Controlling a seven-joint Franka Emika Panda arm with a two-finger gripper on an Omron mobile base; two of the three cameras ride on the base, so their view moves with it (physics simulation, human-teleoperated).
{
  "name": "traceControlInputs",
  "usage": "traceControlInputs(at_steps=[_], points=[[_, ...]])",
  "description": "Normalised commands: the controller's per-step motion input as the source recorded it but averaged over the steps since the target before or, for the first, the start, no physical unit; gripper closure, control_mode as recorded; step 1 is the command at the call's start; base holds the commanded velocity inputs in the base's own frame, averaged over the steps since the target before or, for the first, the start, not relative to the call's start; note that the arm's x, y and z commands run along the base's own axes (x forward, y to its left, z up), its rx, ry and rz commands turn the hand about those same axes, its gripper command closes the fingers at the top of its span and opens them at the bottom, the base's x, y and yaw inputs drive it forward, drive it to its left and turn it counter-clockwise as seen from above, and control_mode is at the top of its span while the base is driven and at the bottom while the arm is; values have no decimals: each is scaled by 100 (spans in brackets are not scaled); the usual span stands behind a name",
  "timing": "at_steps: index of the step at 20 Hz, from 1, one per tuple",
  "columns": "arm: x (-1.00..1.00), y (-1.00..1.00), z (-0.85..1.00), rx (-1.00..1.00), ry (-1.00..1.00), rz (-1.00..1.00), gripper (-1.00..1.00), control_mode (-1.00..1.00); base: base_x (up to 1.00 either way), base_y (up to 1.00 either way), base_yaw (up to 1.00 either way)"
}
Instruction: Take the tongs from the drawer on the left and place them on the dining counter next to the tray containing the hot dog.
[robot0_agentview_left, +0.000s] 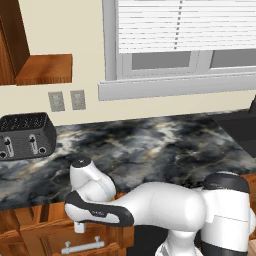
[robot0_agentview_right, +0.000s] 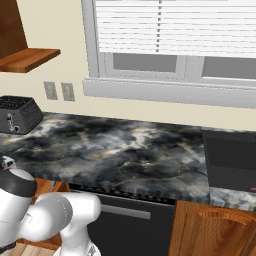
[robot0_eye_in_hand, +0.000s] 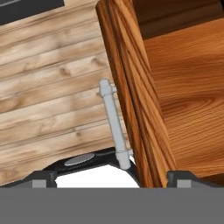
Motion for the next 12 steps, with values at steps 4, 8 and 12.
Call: traceControlInputs(at_steps=[4, 8, 12], points=[[2, 0, -31, 0, 0, 0, -100, -100, 0, 0, 0], [6, 0, -18, 0, 0, 0, -100, -100, 0, 0, 0], [8, 0, -7, 0, 0, 0, -100, -100, 0, 0, 0]])
